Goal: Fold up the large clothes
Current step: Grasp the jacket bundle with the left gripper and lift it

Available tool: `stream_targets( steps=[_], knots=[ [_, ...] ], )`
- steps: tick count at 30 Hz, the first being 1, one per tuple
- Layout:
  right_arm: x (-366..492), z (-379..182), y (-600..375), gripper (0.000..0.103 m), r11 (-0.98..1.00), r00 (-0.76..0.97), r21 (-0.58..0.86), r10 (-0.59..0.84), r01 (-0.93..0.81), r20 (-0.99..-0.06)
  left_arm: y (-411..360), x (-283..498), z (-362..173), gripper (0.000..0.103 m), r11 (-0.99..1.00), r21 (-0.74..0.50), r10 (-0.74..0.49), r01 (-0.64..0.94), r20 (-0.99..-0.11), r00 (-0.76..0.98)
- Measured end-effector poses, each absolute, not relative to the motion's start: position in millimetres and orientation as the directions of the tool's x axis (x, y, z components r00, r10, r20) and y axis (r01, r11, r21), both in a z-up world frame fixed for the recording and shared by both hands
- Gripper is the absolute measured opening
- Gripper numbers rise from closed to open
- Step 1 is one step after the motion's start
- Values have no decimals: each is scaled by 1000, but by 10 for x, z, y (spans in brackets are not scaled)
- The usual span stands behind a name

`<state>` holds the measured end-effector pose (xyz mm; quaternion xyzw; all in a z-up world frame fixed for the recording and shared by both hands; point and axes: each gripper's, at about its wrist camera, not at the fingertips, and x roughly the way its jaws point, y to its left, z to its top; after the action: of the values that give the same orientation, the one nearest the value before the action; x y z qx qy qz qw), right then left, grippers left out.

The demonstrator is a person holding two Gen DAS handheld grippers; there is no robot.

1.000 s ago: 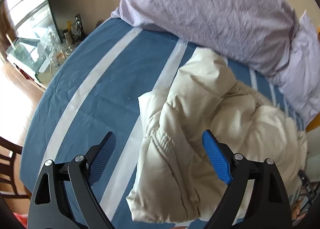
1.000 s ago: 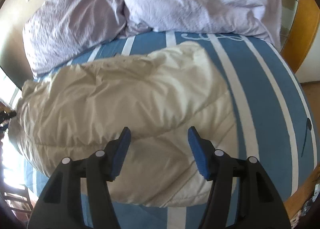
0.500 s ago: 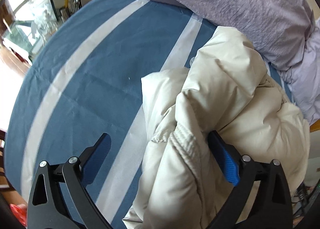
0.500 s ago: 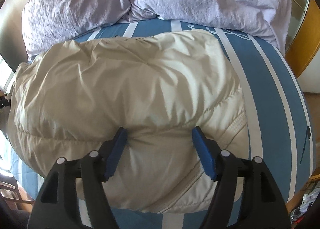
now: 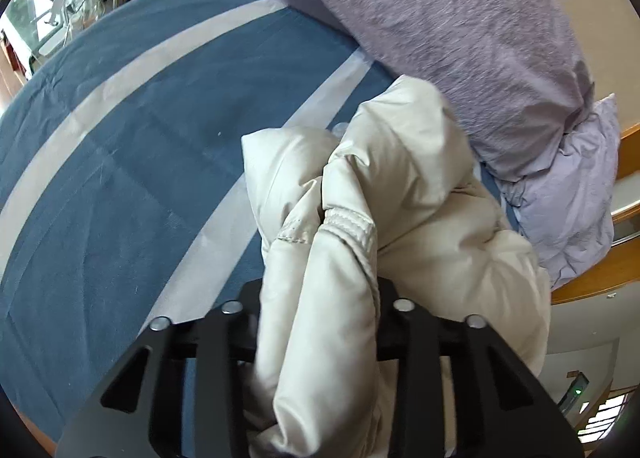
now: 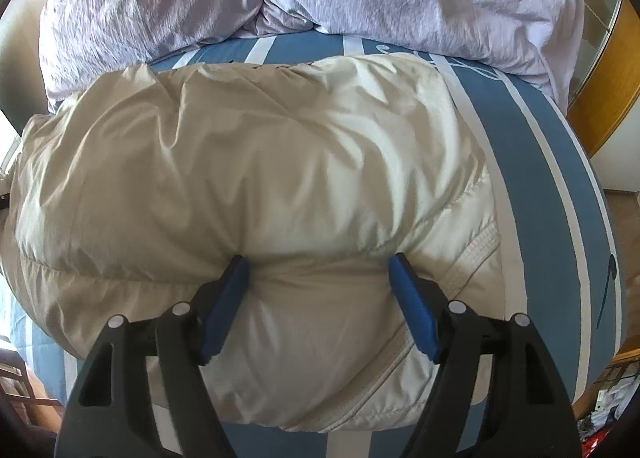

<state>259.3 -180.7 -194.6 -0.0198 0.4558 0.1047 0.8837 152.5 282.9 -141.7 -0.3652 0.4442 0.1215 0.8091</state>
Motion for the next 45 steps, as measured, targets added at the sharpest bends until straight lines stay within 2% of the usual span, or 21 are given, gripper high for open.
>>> stream_targets(
  steps=[3,12,25,33,45],
  knots=[
    [2603,-1966,-1783,74,979,561,46,153,-200,-813,2787,1516,-1271,25,706,-507,-135,-494,-782,609],
    [2624,-2037,-1679,75,987,572,-5,88,-158,-815,2528,1538,-571,24,692,-641,-235,-331,-634,737],
    [2639,-2119,-1648,77,983,581,-17,95,-184,-808,1461,1670,121,23,690,-706,-342,-160,-513,788],
    [2656,-2122,-1697,78,972,572,-1,138,-235,-809,598,1925,306,23,743,-662,-377,-99,-536,755],
    [2628,-2084,-1915,78,946,570,78,255,-316,-781,-461,2271,-56,23,760,-645,-446,-79,-606,659]
  ],
)
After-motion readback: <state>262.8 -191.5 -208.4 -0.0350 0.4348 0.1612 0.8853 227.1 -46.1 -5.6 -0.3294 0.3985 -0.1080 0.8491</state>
